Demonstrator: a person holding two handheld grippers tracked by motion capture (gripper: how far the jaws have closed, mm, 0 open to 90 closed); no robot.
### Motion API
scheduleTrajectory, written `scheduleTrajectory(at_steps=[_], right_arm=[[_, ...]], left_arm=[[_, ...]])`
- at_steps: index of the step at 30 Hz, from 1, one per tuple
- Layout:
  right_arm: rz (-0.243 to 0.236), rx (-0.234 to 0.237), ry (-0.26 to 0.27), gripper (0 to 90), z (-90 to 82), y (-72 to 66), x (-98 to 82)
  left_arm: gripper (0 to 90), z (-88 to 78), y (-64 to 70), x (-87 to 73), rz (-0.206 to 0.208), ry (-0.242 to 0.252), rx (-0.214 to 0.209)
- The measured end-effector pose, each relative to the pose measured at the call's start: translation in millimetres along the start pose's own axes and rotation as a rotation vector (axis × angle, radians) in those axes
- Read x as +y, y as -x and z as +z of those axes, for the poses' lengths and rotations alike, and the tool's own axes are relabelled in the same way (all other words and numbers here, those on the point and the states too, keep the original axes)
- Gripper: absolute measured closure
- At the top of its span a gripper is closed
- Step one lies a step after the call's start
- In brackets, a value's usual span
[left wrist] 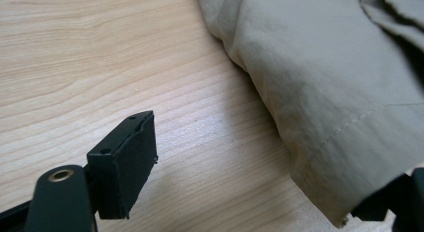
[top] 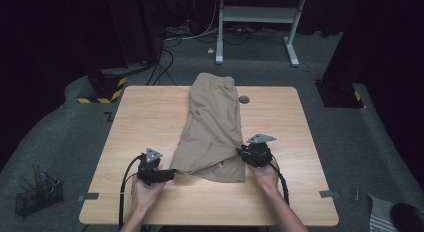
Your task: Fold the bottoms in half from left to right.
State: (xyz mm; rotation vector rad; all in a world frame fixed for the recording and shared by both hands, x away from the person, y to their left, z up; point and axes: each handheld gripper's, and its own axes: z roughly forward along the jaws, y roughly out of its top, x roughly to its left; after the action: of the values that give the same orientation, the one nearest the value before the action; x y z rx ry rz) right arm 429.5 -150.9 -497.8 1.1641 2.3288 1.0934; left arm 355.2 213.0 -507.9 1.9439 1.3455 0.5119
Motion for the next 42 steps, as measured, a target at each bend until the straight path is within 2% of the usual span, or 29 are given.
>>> scheduleTrajectory(at_steps=[4,9,12,16,20,25,26,29,32,36,42], right_arm=[[-0.010,0.011,0.008,62.6,1.1,-5.9,6.0],[-0.038,0.050,0.021,56.2,9.9,-20.4,20.1],[-0.037,0.071,0.017,55.5,19.4,-27.4,27.8],[-0.027,0.106,-0.005,56.2,31.6,-30.3,31.2],[-0.034,0.108,-0.032,58.0,38.5,-32.1,32.1],[-0.046,0.091,-0.074,59.9,49.2,-32.2,34.2],[-0.063,0.081,-0.087,61.7,51.5,-33.2,34.2],[-0.092,0.071,-0.131,76.2,55.9,-35.5,31.2],[-0.112,0.074,-0.129,89.3,53.9,-34.5,27.3],[-0.104,0.093,-0.116,90.0,44.2,-27.0,21.4],[-0.076,0.055,-0.057,90.0,16.5,-10.2,8.9]], left_arm=[[19.9,-2.1,-0.1,-0.8,0.007,-0.008,0.000],[19.9,2.9,2.3,-0.2,0.004,-0.014,-0.007],[19.7,6.7,2.9,3.7,-0.015,0.003,-0.017],[18.9,15.5,5.3,7.1,-0.026,-0.003,-0.035],[18.2,26.4,10.7,9.0,-0.025,-0.013,-0.032],[18.1,31.7,15.0,8.2,0.012,-0.041,0.012],[17.9,31.9,16.0,7.8,0.025,-0.049,0.029],[17.9,31.8,17.2,7.4,0.047,-0.058,0.045],[17.8,31.9,16.8,7.5,0.044,-0.057,0.046],[17.4,31.5,16.6,7.3,0.040,-0.060,0.047],[17.0,29.7,14.7,5.3,0.036,-0.058,0.049]])
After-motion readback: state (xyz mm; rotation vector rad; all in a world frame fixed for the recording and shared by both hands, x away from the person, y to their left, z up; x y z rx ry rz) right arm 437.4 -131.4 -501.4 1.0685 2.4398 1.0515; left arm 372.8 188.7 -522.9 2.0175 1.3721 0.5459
